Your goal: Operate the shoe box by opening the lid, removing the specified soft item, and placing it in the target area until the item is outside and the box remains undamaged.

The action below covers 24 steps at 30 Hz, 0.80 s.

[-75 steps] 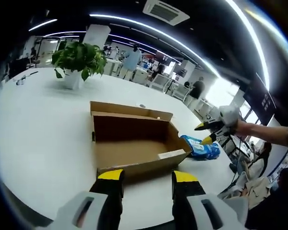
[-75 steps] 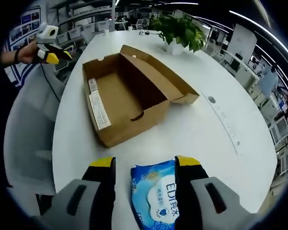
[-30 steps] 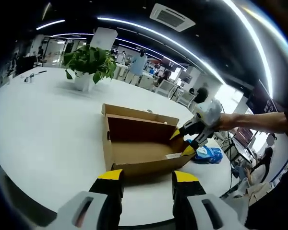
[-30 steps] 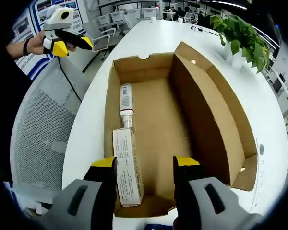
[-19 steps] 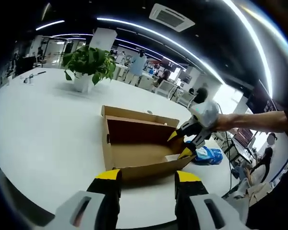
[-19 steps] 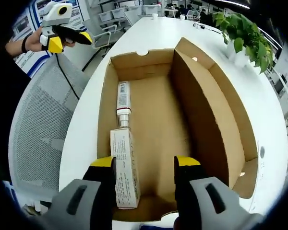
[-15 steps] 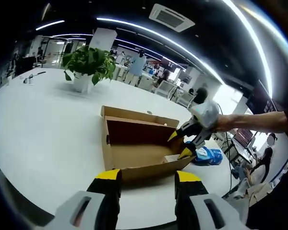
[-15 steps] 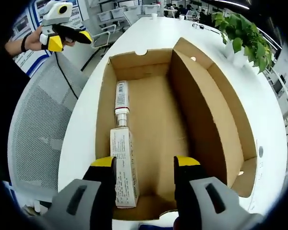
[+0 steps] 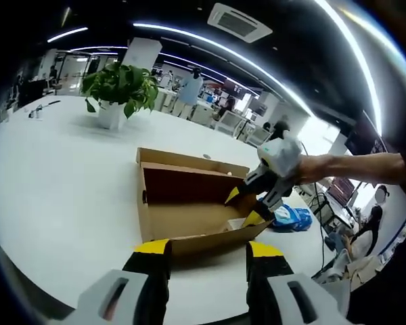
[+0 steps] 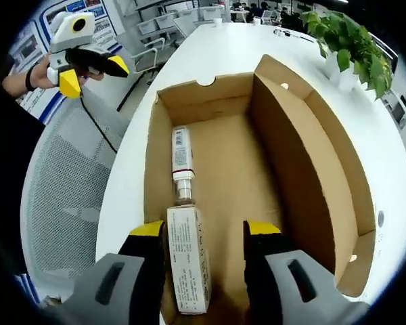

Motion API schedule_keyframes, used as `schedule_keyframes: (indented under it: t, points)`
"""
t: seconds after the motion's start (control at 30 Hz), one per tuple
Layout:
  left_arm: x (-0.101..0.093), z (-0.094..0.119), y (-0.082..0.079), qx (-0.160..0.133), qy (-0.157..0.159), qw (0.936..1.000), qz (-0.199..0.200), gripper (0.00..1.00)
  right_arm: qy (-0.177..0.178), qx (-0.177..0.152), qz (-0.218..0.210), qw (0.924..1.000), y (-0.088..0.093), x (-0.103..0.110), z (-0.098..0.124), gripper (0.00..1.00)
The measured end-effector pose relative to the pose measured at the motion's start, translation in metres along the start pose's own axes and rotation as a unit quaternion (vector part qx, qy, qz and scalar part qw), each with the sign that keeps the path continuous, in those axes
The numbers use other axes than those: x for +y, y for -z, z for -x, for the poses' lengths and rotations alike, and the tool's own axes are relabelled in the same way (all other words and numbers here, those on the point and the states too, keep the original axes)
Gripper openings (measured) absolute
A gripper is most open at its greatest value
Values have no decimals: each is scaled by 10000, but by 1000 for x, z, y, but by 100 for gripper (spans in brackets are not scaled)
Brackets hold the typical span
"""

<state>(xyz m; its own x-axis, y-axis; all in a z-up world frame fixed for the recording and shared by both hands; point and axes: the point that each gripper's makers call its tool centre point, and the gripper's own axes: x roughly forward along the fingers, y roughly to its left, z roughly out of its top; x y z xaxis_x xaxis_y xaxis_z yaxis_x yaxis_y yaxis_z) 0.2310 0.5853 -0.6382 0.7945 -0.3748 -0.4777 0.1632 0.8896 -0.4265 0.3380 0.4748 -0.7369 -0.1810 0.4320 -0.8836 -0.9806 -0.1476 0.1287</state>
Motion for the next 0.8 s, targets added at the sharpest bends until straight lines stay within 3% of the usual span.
schedule_keyframes:
  t: [0.1, 0.37, 0.57, 0.7, 0.8]
  points:
    - [0, 0, -1, -6, -4, 10000, -5, 44, 184, 264, 538, 9980, 3, -2, -7, 39]
    - [4, 1, -2, -2, -44, 10000, -1, 44, 324, 491, 224, 9980, 14, -8, -14, 33]
    - [6, 1, -3, -12, -72, 10000, 6, 44, 479, 831, 255, 9951, 36, -3, -20, 24]
    - [6, 0, -3, -5, -59, 10000, 8, 44, 477, 652, -273, 9964, 34, -1, -17, 19]
    - [4, -1, -3, 11, -49, 10000, -13, 44, 497, 631, -149, 9967, 34, 0, -16, 19]
